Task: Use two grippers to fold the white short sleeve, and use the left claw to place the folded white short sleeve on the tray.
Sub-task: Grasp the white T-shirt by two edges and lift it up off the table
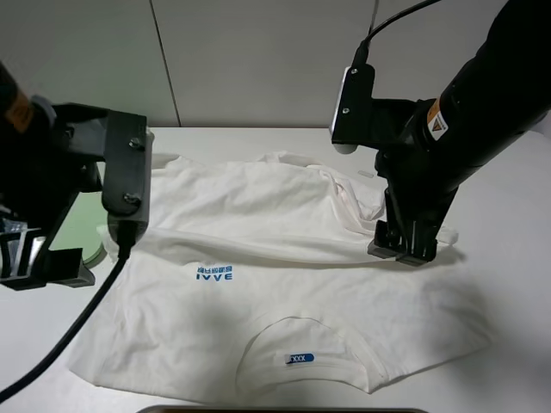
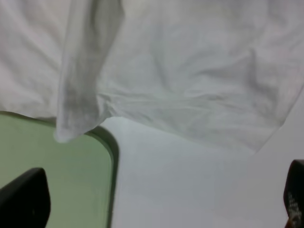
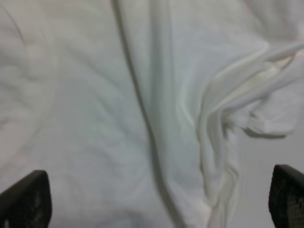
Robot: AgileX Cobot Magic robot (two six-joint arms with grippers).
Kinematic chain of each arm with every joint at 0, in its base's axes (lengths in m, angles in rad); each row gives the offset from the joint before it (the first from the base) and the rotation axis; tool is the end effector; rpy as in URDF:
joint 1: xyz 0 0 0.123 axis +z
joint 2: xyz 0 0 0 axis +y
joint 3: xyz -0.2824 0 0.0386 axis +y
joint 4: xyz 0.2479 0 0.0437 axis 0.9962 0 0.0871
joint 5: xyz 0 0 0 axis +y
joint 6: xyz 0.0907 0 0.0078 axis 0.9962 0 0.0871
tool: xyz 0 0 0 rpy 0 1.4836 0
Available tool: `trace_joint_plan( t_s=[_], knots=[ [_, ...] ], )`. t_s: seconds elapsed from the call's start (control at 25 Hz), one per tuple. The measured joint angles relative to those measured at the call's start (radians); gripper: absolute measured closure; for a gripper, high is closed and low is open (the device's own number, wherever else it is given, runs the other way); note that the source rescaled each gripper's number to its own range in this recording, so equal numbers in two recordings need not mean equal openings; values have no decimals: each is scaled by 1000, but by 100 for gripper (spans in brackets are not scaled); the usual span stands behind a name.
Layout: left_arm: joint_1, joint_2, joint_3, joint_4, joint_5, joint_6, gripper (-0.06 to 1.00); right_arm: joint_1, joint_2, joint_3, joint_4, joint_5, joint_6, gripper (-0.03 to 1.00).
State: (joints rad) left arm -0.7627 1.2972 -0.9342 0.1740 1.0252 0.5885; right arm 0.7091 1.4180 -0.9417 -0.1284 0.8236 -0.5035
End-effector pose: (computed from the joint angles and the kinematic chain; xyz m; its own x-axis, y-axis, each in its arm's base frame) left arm 0.1775 -0.1509 0.2715 -0.1300 0.9839 -0.1229 0.9458 0.1603 0.2823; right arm 0.2086 0.1677 0.2484 -0.2422 -0.9387 -0.2453 -0.9128 0.3061 -0.2704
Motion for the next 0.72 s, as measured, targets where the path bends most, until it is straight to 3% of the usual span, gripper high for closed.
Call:
trace_joint_plan(
  t_s=[0.36, 0.72],
  knots=[
    [0, 103, 0, 76, -85, 13, -3, 0, 8, 0, -58, -5, -14, -3],
    [47, 142, 0, 81, -130, 70, -3, 0, 8, 95, -73, -68, -90, -3]
  ],
)
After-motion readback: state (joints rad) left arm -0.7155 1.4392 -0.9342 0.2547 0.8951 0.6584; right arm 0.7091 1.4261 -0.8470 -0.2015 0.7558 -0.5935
